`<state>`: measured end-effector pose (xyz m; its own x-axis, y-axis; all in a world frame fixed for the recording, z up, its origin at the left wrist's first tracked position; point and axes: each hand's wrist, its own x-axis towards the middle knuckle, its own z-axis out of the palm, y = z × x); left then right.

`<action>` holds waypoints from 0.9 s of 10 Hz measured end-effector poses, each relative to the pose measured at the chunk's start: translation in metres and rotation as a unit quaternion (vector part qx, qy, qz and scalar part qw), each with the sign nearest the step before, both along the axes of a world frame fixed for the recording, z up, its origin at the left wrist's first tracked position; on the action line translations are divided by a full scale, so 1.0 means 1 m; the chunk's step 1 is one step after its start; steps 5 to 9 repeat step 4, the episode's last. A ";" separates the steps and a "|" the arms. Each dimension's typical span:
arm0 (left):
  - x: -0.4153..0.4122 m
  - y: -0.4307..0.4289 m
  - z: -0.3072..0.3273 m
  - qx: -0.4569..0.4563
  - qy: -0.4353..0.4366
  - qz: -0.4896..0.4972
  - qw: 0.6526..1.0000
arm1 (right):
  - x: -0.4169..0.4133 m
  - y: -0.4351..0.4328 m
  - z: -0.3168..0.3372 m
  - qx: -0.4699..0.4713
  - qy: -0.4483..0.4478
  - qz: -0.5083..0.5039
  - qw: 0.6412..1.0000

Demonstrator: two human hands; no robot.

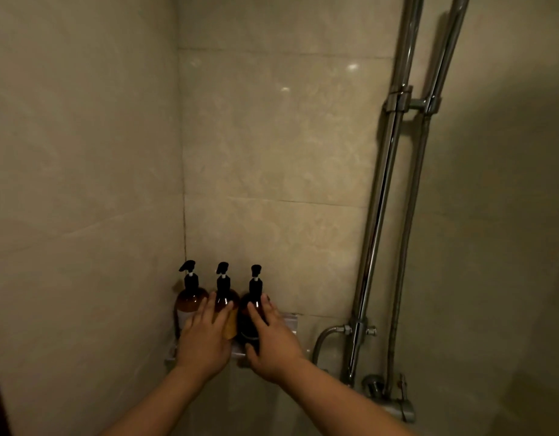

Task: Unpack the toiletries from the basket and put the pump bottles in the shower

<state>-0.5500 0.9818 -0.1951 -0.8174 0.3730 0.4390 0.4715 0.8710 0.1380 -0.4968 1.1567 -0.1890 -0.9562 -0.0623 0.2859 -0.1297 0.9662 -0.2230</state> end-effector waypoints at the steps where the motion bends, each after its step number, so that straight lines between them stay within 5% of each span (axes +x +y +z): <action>1: 0.001 0.000 0.002 0.011 0.014 -0.004 1.000 | -0.001 0.012 0.008 -0.005 -0.030 0.025 0.999; 3: 0.007 0.007 0.026 -0.002 -0.005 0.045 0.999 | 0.002 0.033 0.036 0.000 -0.105 0.043 0.994; 9: 0.006 0.009 0.062 -0.001 0.006 0.087 0.996 | 0.009 0.045 0.064 0.019 -0.104 0.032 0.994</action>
